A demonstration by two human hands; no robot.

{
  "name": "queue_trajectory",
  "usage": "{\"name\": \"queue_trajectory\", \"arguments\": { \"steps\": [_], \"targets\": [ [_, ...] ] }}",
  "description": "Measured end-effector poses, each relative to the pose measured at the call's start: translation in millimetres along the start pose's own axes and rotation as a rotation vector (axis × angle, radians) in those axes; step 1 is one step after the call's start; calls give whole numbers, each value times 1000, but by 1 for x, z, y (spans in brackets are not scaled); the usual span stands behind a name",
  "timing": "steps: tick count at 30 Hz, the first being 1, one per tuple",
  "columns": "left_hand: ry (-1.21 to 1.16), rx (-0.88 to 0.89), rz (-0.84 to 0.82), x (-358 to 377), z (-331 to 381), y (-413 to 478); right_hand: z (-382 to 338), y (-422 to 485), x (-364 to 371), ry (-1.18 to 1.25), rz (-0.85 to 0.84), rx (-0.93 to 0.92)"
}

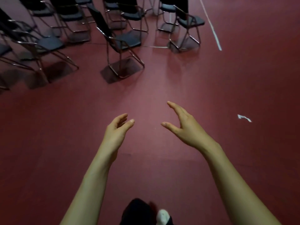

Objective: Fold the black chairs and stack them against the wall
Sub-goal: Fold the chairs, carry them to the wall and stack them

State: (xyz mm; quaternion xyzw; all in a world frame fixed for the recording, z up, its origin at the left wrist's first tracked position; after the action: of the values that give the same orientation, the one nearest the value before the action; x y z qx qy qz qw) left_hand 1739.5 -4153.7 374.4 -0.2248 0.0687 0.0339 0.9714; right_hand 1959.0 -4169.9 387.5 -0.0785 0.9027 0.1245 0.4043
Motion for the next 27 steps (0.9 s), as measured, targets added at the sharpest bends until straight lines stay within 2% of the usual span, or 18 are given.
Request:
{"name": "queue_trajectory", "arguments": {
  "steps": [8,13,21,27],
  "targets": [
    [-69,-46,177,-42,73,239,77,273,42,17,-110,-56],
    [-40,-42,125,-43,161,402,115,453,39,2,-69,-37],
    [-6,-9,27,-13,294,622,190,688,18,8,-72,-15],
    [-29,-29,72,4,376,796,264,871,14,64,-114,21]
  ]
}}
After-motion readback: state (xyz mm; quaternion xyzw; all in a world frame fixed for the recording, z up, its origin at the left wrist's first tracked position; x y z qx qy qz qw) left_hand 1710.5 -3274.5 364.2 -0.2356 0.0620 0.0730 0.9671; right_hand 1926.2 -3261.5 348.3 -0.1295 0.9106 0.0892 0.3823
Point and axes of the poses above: each hand's wrist, its own y-axis towards the middle knuckle, its own x-axis out of the palm, z = x × y, the point moved 2 cm from there along y, towards the middle knuckle, and after that the axes turned 10 degrees about -x, right-handed, at the moved point
